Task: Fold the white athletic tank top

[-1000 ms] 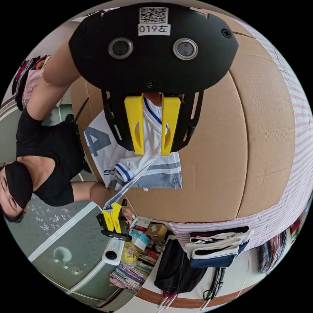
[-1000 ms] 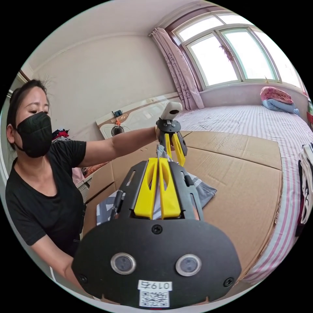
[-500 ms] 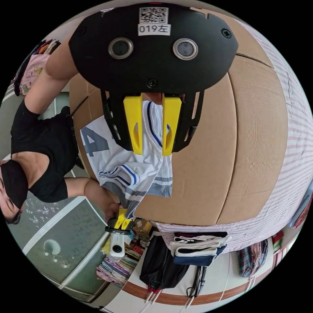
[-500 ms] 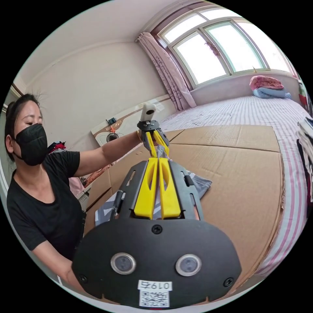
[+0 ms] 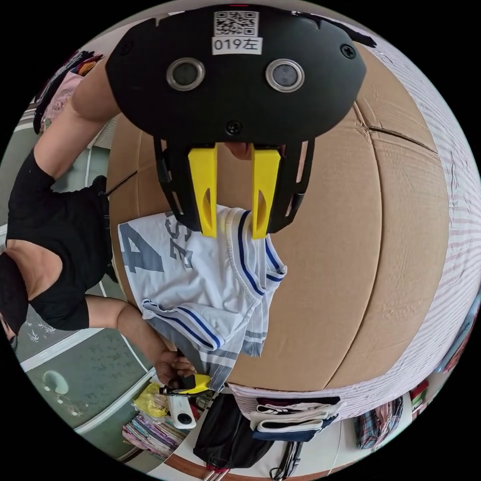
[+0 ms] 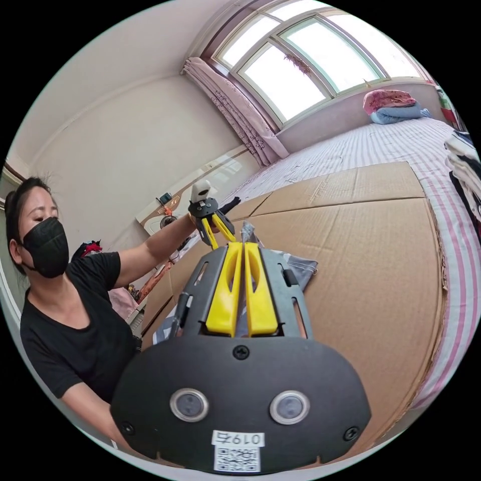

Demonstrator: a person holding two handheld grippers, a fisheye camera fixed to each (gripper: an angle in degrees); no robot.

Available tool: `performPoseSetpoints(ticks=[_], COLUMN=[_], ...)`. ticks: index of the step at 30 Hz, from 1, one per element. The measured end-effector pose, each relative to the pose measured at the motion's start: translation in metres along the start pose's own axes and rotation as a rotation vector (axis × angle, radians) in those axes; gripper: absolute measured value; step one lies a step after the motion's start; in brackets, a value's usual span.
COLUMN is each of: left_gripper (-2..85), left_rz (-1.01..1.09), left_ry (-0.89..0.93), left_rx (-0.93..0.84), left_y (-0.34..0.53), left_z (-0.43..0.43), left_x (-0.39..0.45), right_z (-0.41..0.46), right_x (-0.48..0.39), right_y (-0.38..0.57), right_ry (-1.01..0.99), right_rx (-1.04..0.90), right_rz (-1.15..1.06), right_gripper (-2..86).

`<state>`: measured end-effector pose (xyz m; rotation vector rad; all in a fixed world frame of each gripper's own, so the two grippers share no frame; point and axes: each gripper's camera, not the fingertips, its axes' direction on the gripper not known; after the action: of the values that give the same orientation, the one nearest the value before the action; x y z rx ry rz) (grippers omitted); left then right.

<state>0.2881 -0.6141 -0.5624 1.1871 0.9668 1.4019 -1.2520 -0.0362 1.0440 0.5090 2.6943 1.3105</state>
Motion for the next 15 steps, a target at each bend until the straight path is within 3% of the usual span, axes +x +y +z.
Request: performPoseSetpoints(ticks=[5, 10, 15], left_gripper=[2.1, 0.8, 0.5], left_rz=[-0.018, -0.006, -0.089], left_ry=[0.001, -0.024, 0.026], left_rx=[-0.036, 0.107, 0.174], left_y=[0.005, 0.034, 0.063], left_z=[0.006, -0.015, -0.023], left_x=[-0.008, -0.003, -0.018], right_z=[0.003, 0.004, 0.017], right_x=[0.004, 0.006, 0.039], right_y=[-0.026, -0.050, -0.062], right_ry=[0.034, 0.073, 0.094], right_rx=[-0.071, -0.099, -0.121], right_rz=[0.010, -0.025, 0.115], right_gripper=[-0.6, -0.6, -0.5])
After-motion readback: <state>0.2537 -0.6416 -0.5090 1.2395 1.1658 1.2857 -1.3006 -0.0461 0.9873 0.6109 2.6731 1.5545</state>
